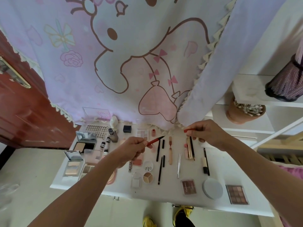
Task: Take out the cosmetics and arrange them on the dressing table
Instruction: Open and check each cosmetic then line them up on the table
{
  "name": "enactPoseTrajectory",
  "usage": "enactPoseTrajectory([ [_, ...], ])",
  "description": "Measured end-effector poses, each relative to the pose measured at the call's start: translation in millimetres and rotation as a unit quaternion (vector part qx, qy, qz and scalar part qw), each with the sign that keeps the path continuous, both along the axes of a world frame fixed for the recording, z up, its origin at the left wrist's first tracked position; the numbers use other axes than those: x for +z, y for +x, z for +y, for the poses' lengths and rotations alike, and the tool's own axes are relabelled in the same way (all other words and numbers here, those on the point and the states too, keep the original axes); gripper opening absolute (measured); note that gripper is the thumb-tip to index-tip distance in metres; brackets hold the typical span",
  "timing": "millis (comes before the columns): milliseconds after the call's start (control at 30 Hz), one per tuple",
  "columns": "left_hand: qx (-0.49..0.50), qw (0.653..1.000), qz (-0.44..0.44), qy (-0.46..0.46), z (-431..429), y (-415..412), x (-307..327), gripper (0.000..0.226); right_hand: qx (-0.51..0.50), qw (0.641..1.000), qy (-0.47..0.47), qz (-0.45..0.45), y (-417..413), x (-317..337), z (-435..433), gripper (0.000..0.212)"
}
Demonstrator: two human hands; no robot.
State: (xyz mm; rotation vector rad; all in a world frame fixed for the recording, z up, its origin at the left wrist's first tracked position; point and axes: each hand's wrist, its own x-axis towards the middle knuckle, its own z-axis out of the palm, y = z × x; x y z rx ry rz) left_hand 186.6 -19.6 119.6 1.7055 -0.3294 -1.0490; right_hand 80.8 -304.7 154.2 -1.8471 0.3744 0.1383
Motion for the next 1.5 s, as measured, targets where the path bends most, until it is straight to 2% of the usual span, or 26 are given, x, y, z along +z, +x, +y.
enactPoseTrajectory([
  [267,-0.009,1.000,0.000,0.012,-6.5,-13.0,-16.3,0.016,-0.040,0.995,0.073,0.057,-5.6,-26.5,12.7,0.012],
  [467,0.038,0.993,-0.001,0.109,-22.6,-44.2,-53.9,0.007,-0.072,0.986,0.085,0.122,-20.9,-55.7,14.3,0.014],
  [667,0.095,0.966,-0.071,0.230,-48.6,-80.3,-108.0,0.003,-0.088,0.977,0.074,0.179,-33.0,-87.6,8.1,0.008],
  [767,0.082,0.947,-0.117,0.287,-61.3,-95.0,-128.0,0.007,-0.089,0.974,0.052,0.201,-34.3,-103.0,9.6,0.007],
  [1000,0.059,0.921,-0.116,0.367,-80.9,-114.8,-159.1,0.008,-0.071,0.968,0.039,0.239,-29.7,-137.6,5.4,0.019],
  [1200,0.038,0.914,-0.121,0.385,-89.3,-117.9,-166.2,0.010,-0.037,0.965,0.023,0.257,-23.5,-155.3,-0.2,0.018],
  [1333,0.035,0.913,-0.131,0.385,-91.4,-117.5,-167.9,0.005,-0.031,0.957,0.074,0.277,-17.6,-158.7,0.8,0.016],
  [1500,0.026,0.915,-0.140,0.378,-89.6,-119.9,-165.5,0.012,-0.034,0.949,0.097,0.298,-13.4,-159.2,7.1,0.016],
])
